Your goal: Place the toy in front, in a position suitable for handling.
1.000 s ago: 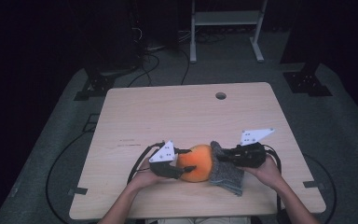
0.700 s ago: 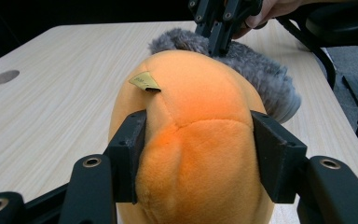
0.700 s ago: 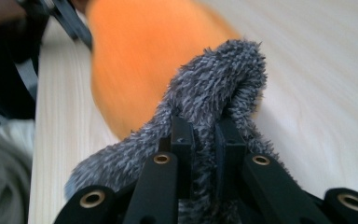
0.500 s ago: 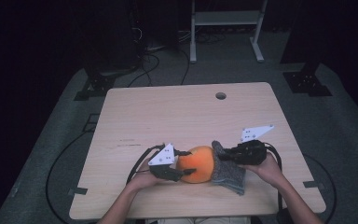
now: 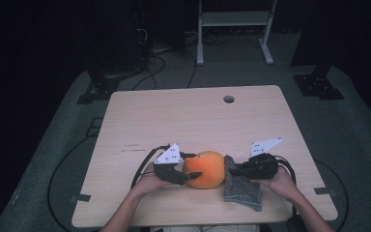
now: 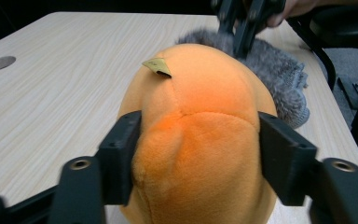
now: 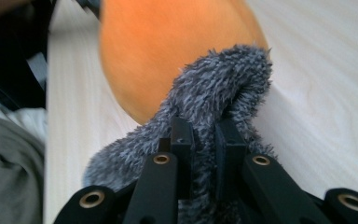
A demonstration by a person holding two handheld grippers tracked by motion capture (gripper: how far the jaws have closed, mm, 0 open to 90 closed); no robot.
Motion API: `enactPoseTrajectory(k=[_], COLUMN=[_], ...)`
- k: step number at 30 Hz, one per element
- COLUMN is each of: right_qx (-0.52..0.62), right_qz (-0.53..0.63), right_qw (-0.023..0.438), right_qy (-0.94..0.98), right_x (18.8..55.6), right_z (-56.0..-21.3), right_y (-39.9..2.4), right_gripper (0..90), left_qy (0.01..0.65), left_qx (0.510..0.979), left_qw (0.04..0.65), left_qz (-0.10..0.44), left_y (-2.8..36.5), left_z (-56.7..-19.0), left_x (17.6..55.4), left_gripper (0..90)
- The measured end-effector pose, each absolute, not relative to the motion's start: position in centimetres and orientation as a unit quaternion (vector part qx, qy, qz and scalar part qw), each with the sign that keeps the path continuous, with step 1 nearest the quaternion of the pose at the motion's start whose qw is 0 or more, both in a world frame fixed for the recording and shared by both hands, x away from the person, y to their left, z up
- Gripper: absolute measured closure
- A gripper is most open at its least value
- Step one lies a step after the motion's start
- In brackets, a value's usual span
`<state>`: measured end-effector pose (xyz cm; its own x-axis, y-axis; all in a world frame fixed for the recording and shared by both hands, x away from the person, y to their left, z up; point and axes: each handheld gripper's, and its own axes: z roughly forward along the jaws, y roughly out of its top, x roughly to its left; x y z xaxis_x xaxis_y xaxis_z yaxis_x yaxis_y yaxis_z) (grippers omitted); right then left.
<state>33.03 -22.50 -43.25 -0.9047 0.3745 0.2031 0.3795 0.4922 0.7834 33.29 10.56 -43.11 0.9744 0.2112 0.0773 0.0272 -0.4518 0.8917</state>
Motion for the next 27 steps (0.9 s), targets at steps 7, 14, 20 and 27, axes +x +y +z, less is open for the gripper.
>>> enactPoseTrajectory(k=[7,14,20,27], right_qx=[-0.189,-0.221,-0.194,-0.159], right_qz=[-0.498,-0.466,-0.503,-0.487], right_qw=[-0.008,0.005,-0.014,-0.028], right_qy=[-0.847,-0.857,-0.842,-0.858], right_x=[33.6,33.3,31.9,32.1], right_z=[-40.8,-43.5,-41.1,-39.8], right_y=[-20.9,-22.1,-21.9,-18.4], right_gripper=[80.1,80.2,80.2,80.2], left_qy=[0.024,0.038,0.026,0.032], left_qx=[0.853,0.848,0.847,0.845], left_qw=[0.512,0.52,0.522,0.527], left_qz=[0.102,0.096,0.096,0.082], left_y=[10.2,10.4,10.0,10.4], left_z=[-43.0,-43.2,-43.2,-43.3], left_x=[32.7,32.8,32.7,33.0], left_gripper=[41.6,39.2,41.4,40.7])
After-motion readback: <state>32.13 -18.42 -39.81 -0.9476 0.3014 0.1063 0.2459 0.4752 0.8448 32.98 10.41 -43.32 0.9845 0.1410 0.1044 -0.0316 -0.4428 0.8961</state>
